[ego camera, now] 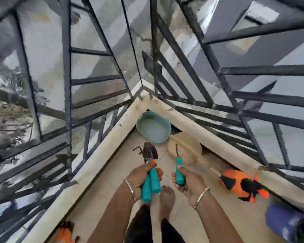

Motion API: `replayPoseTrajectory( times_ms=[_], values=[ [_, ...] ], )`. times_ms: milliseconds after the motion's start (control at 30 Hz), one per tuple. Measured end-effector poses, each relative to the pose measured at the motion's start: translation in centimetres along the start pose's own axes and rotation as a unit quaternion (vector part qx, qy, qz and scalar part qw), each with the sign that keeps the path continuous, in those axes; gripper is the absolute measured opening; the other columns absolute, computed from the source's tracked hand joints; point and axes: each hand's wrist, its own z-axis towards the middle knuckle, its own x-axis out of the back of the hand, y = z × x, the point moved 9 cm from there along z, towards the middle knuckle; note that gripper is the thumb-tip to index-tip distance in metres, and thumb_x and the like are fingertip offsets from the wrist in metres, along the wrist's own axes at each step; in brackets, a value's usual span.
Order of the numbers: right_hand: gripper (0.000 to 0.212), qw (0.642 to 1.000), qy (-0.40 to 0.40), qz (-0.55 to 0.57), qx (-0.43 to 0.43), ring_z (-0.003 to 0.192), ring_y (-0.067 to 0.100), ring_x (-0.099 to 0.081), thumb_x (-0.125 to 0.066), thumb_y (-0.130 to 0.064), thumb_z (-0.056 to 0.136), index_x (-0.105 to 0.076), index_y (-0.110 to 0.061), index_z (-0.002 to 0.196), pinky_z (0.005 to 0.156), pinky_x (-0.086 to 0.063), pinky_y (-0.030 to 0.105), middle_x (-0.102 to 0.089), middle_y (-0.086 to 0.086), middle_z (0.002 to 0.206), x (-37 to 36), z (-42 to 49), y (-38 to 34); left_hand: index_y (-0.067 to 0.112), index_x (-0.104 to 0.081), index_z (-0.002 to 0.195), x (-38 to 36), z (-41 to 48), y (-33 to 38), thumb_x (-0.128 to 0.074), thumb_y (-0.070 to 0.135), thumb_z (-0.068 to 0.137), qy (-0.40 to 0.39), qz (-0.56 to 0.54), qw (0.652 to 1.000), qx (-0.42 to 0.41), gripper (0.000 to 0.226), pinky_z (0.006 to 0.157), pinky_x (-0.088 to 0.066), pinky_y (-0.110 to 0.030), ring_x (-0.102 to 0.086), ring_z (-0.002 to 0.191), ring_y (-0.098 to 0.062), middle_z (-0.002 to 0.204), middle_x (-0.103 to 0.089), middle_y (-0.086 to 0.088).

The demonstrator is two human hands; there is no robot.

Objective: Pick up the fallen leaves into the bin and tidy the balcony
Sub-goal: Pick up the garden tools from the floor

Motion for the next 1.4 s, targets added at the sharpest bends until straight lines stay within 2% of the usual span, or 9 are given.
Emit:
replayPoseTrajectory(
  times_ms=[233,367,533,600,700,867,967,1133,1400],
  values=[
    [0.019,0.999,0.014,0.035,-0.032,0.057,0.013,-0.061,-0.067,-0.028,0.091,-0.066,-0.009,0.093,0.043,-0.047,0.02,-0.07,0.009,0.08,-5.4,14.2,0.8,0.004,-0.06,0.122,1.7,12.8,0.2,-0.068,0.038,0.089,0.011,-0.054,0.998,0.001,0.048,0.06,-0.054,-0.032,-0.064,0.064,-0.019,0.082,-0.068,-0.012],
    [0.021,0.999,0.027,0.002,-0.03,0.051,0.012,-0.058,-0.063,-0.026,0.094,-0.063,-0.007,0.084,0.043,-0.046,0.019,-0.067,0.007,0.074,-7.6,21.0,0.9,0.007,-0.062,0.117,2.7,18.3,1.1,-0.083,0.048,0.066,0.0,-0.051,0.999,-0.005,0.069,0.061,-0.051,-0.032,-0.062,0.067,-0.019,0.086,-0.066,-0.011],
    [0.025,0.989,0.082,-0.07,0.098,0.048,0.016,-0.06,-0.072,-0.028,0.086,-0.067,-0.003,0.092,0.045,-0.048,0.025,-0.07,0.01,0.071,-8.8,29.0,-0.6,0.001,-0.058,0.121,3.9,26.5,5.9,-0.069,0.035,0.088,0.013,0.038,0.999,-0.031,0.048,0.045,-0.05,-0.023,-0.059,0.053,-0.016,0.069,-0.064,-0.009],
    [0.032,0.952,0.135,-0.182,0.207,0.063,0.021,-0.066,-0.071,-0.044,0.077,-0.067,-0.015,0.091,0.059,-0.052,0.033,-0.071,0.001,0.071,-8.9,30.9,-2.5,-0.001,-0.058,0.119,4.1,30.2,8.2,-0.066,0.032,0.09,0.001,0.099,0.993,-0.059,0.045,0.044,-0.048,-0.022,-0.059,0.05,-0.013,0.068,-0.064,-0.009],
    [0.018,0.867,0.193,-0.318,0.332,0.068,0.018,-0.06,-0.072,-0.036,0.081,-0.064,-0.021,0.088,0.059,-0.034,0.028,-0.064,-0.008,0.071,-9.6,31.6,-5.5,0.003,-0.06,0.11,4.0,34.3,10.9,-0.063,0.025,0.093,-0.01,0.184,0.978,-0.094,0.028,0.044,-0.046,-0.019,-0.058,0.048,-0.01,0.07,-0.066,-0.008],
    [0.024,0.732,0.207,-0.345,0.55,0.063,0.005,-0.058,-0.073,-0.034,0.076,-0.071,-0.02,0.096,0.062,-0.04,0.015,-0.069,-0.007,0.078,-10.8,32.1,-8.1,-0.002,-0.064,0.106,3.7,39.0,13.1,-0.062,0.024,0.093,-0.048,0.247,0.959,-0.132,0.029,0.044,-0.045,-0.018,-0.059,0.049,-0.012,0.073,-0.069,-0.011],
    [0.028,0.657,0.175,-0.368,0.635,0.078,0.009,-0.064,-0.074,-0.033,0.079,-0.073,-0.015,0.101,0.071,-0.05,0.022,-0.071,-0.004,0.092,-11.4,32.4,-8.2,-0.001,-0.064,0.102,3.2,40.7,13.5,-0.064,0.025,0.091,-0.075,0.248,0.955,-0.145,0.028,0.044,-0.045,-0.018,-0.058,0.049,-0.013,0.075,-0.07,-0.014],
    [0.032,0.561,0.081,-0.436,0.699,0.078,0.003,-0.061,-0.077,-0.036,0.078,-0.073,-0.02,0.105,0.07,-0.049,0.017,-0.07,-0.011,0.093,-12.7,32.5,-8.6,0.003,-0.061,0.108,3.0,43.2,13.7,-0.064,0.026,0.089,-0.116,0.241,0.953,-0.14,0.03,0.037,-0.043,-0.018,-0.058,0.046,-0.013,0.073,-0.069,-0.015],
    [0.042,0.45,0.056,-0.534,0.713,0.08,0.015,-0.065,-0.087,-0.034,0.068,-0.073,-0.023,0.106,0.061,-0.056,0.032,-0.068,-0.007,0.088,-15.7,30.4,-8.1,0.004,-0.056,0.118,4.7,43.1,13.1,-0.062,0.028,0.092,-0.11,0.251,0.955,-0.114,0.036,0.034,-0.043,-0.016,-0.062,0.046,-0.014,0.073,-0.069,-0.016]
  ],
)
